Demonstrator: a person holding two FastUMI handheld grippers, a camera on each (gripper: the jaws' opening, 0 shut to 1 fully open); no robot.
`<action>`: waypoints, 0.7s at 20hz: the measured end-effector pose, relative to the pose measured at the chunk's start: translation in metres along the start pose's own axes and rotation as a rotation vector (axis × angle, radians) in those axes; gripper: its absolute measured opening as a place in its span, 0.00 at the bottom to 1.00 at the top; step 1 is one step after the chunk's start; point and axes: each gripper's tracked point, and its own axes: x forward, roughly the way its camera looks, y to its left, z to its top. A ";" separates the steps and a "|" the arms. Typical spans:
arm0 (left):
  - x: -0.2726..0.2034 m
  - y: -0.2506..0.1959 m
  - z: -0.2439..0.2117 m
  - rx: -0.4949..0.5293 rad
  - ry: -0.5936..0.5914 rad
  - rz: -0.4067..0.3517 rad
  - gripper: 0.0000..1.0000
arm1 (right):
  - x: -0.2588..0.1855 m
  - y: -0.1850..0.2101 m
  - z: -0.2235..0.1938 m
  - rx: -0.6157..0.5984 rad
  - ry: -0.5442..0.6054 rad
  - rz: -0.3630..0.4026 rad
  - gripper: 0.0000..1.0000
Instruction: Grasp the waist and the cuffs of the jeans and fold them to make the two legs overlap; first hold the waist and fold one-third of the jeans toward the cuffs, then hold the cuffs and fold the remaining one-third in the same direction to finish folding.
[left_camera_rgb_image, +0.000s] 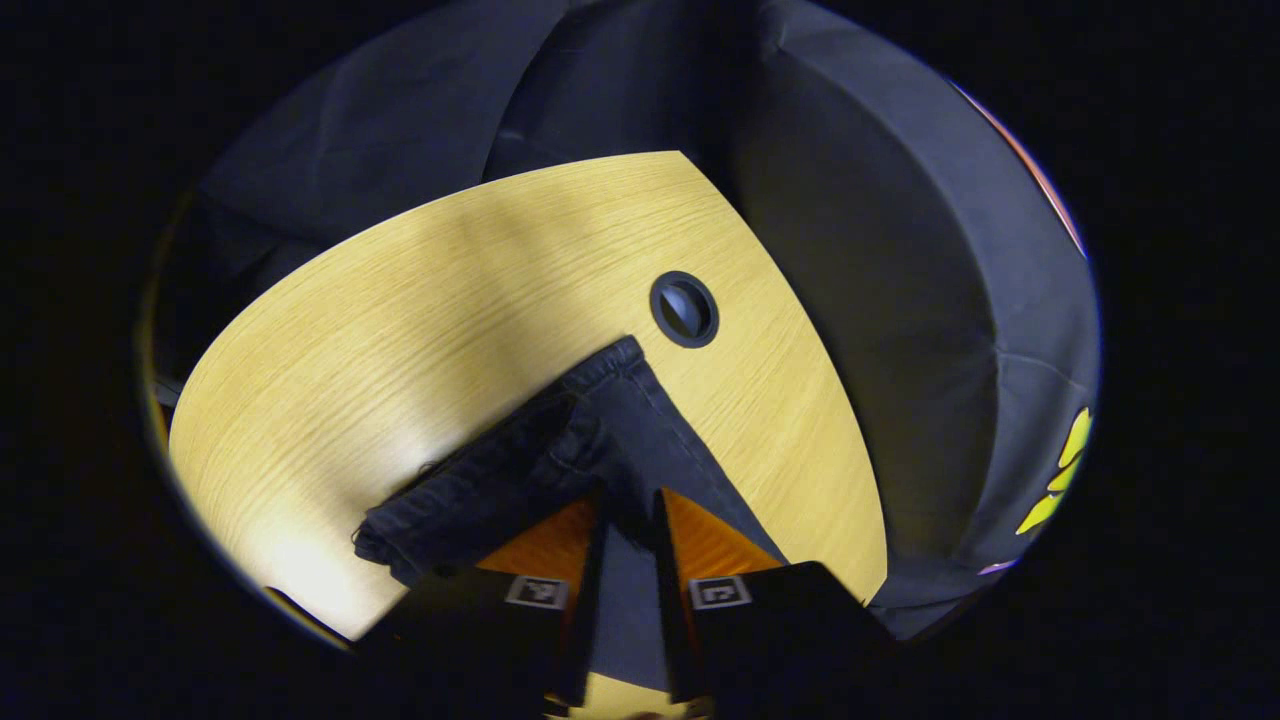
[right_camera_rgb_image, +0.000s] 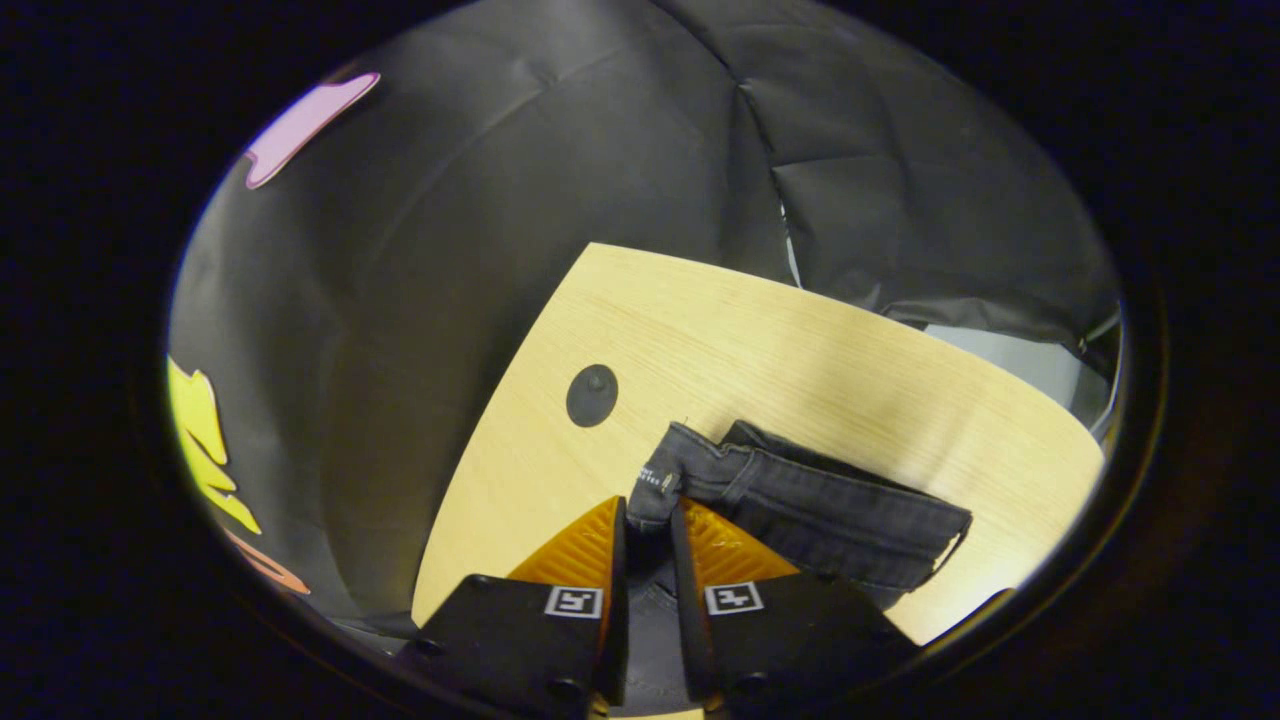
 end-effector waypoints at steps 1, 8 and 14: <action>-0.004 -0.006 -0.001 0.007 -0.004 -0.010 0.40 | -0.002 0.004 0.001 -0.026 -0.004 -0.004 0.28; -0.097 -0.081 0.008 0.262 -0.158 -0.057 0.93 | -0.068 0.045 0.011 -0.228 -0.129 0.082 0.75; -0.237 -0.177 -0.041 0.751 -0.455 -0.260 0.93 | -0.212 0.088 -0.024 -0.728 -0.395 0.182 0.86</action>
